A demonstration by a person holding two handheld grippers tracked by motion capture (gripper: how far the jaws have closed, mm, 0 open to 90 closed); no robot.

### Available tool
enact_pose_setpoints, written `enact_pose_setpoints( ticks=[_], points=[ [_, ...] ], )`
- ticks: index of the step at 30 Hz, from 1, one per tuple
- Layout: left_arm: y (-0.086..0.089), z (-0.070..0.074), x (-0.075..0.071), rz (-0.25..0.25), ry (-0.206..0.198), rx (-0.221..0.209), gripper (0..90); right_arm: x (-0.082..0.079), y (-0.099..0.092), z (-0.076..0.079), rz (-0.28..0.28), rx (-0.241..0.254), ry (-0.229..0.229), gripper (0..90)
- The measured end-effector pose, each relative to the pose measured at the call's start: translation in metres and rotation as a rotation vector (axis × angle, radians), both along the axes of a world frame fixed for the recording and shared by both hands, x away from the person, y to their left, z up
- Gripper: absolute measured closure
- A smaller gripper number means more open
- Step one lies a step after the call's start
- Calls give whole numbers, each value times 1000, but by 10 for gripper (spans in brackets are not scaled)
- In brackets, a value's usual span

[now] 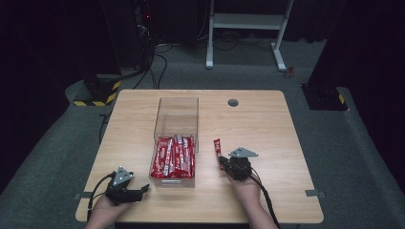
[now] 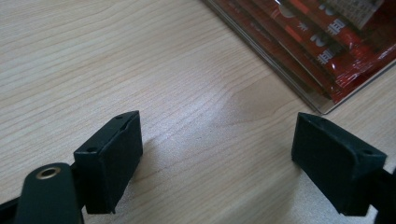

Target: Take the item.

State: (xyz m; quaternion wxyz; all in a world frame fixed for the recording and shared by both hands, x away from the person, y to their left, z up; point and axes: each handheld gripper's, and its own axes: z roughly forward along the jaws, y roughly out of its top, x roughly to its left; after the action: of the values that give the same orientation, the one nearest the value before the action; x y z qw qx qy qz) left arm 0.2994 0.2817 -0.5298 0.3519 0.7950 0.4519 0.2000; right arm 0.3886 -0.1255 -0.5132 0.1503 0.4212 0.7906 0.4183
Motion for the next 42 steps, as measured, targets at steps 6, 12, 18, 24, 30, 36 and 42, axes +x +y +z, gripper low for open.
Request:
enact_pose_setpoints(
  ticks=[6,12,18,24,30,36,42],
  points=[
    [0,0,0,0,0,0,167,1,1,-4,3,-13,19,873],
    [0,0,0,0,0,0,167,-1,1,-1,11,10,-1,798],
    [0,0,0,0,0,0,167,-3,1,5,11,31,-20,760],
    [0,0,0,-1,1,0,167,-5,2,10,14,33,-42,724],
    [0,0,0,0,0,0,167,-6,2,15,20,35,-66,657],
    [0,0,0,-1,1,0,167,-7,1,20,26,53,-76,512],
    [0,0,0,0,0,1,167,-6,-1,22,11,46,-85,456]
  ],
)
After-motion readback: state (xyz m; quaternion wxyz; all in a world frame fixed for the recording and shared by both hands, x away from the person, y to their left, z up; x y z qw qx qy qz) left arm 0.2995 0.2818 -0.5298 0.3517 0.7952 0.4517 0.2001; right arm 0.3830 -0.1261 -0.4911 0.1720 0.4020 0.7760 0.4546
